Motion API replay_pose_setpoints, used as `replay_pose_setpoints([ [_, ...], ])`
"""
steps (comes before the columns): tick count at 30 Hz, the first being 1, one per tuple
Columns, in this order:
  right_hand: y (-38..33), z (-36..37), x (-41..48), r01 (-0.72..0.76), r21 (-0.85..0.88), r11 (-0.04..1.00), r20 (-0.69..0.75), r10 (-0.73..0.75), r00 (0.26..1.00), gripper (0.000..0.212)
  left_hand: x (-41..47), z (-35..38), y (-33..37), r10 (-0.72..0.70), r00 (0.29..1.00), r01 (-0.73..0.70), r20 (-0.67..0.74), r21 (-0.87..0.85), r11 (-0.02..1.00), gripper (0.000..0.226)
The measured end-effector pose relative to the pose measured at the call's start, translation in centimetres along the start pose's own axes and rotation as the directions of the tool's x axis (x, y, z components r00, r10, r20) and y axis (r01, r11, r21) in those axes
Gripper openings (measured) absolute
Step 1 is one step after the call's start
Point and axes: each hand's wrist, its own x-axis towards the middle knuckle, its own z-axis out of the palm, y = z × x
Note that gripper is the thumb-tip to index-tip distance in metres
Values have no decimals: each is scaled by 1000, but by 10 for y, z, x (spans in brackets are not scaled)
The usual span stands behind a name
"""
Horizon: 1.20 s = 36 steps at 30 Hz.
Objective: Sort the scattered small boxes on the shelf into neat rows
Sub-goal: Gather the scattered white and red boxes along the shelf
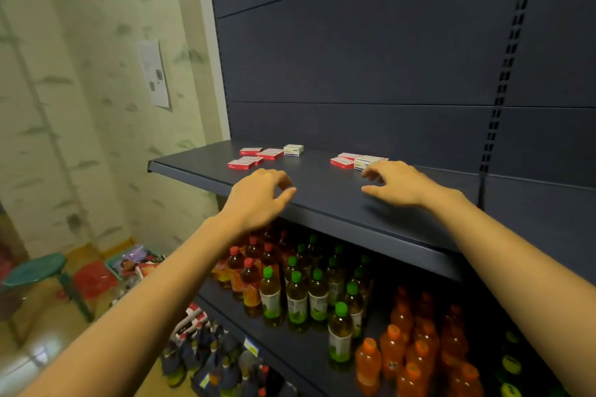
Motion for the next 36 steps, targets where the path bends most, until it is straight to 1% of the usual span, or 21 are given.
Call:
replay_pose_setpoints([
  [6,-10,16,33,-120,-14,993,10,120,993,42,24,10,-45,63,997,-62,48,-38,997,31],
  [10,-5,21,54,-204,-39,978,-1,204,979,43,49,22,-64,87,995,-84,45,-63,995,30],
  [18,19,33,118,-337,-83,938,-95,330,939,50,116,58,-99,155,985,-146,79,-108,983,28],
  [21,31,36,144,-399,-127,908,-80,391,917,55,145,65,-113,178,982,-168,70,-132,977,27],
  [24,41,38,162,-450,-194,872,-37,451,892,55,173,69,-129,190,980,-182,67,-109,977,28],
  [29,52,40,178,-465,-266,845,10,484,875,50,211,73,-154,167,985,-159,46,-146,976,27],
  [31,47,33,181,-472,-268,840,11,492,870,49,227,79,-165,162,985,-153,66,-130,980,28],
  [33,41,27,185,-478,-260,839,-9,493,870,48,243,87,-176,177,978,-166,113,-97,981,30],
  [35,32,28,208,-539,-248,805,-70,540,839,47,283,101,-199,236,960,-220,153,-116,969,31],
  [36,26,26,205,-528,-247,813,-82,525,847,46,286,103,-199,232,957,-214,176,-118,970,32],
])
